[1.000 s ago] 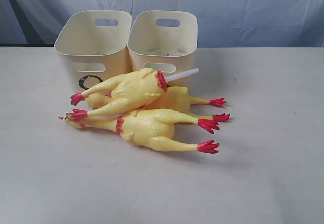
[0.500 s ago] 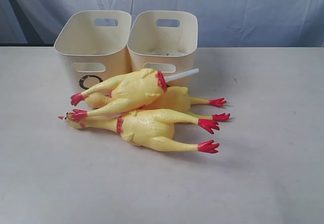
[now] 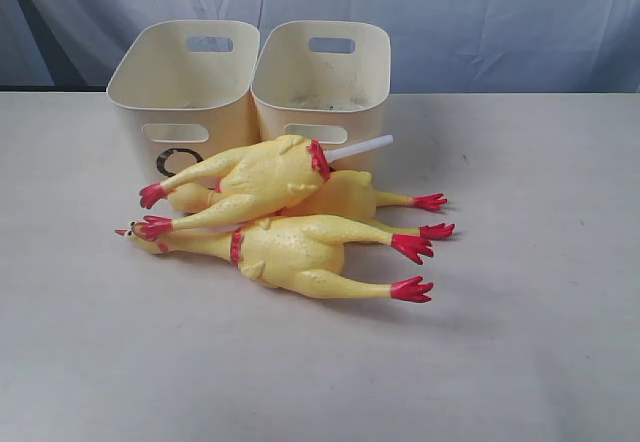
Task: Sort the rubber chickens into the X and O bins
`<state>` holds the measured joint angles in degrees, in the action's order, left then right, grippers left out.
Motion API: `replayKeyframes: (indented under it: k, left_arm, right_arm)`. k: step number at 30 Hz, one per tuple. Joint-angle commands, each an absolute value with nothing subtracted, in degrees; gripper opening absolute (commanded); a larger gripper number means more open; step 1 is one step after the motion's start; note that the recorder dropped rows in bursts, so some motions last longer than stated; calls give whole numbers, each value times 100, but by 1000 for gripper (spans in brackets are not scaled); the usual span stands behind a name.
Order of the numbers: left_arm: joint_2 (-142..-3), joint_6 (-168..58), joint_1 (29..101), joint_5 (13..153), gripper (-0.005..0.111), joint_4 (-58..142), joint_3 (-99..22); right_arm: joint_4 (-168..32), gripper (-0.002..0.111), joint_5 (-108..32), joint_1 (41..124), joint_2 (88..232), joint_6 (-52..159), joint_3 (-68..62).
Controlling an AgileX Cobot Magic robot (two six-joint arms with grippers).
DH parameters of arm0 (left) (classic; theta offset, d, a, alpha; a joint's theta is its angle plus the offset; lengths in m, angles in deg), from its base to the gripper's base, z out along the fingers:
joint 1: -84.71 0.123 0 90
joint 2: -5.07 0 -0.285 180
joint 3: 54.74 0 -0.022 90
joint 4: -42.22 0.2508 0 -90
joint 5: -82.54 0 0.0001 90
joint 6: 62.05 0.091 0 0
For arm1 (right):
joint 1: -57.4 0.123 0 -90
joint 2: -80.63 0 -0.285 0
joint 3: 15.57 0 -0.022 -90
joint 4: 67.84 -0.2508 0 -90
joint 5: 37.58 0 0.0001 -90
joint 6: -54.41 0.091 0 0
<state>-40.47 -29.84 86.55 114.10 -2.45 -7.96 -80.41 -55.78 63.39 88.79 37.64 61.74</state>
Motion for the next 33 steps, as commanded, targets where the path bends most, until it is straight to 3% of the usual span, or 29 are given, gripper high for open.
replayKeyframes:
  k: [1,16,25,33]
  left_arm:
    - [-4786,-2831,8623,11853,0,-276,-1250]
    - [-6644,-1577,8611,13091,0,-641,-2459]
    - [-7525,-159,7855,12901,0,-591,-2870]
    - [-7607,-41,7764,13037,0,-612,-2882]
  right_arm:
    - [-8027,-1,-5505,6346,8842,3754,6164]
    - [-8027,-1,-5505,6346,8842,3754,6164]
    - [-8027,-1,-5505,6346,8842,3754,6164]
    - [-8027,-1,-5505,6346,8842,3754,6164]
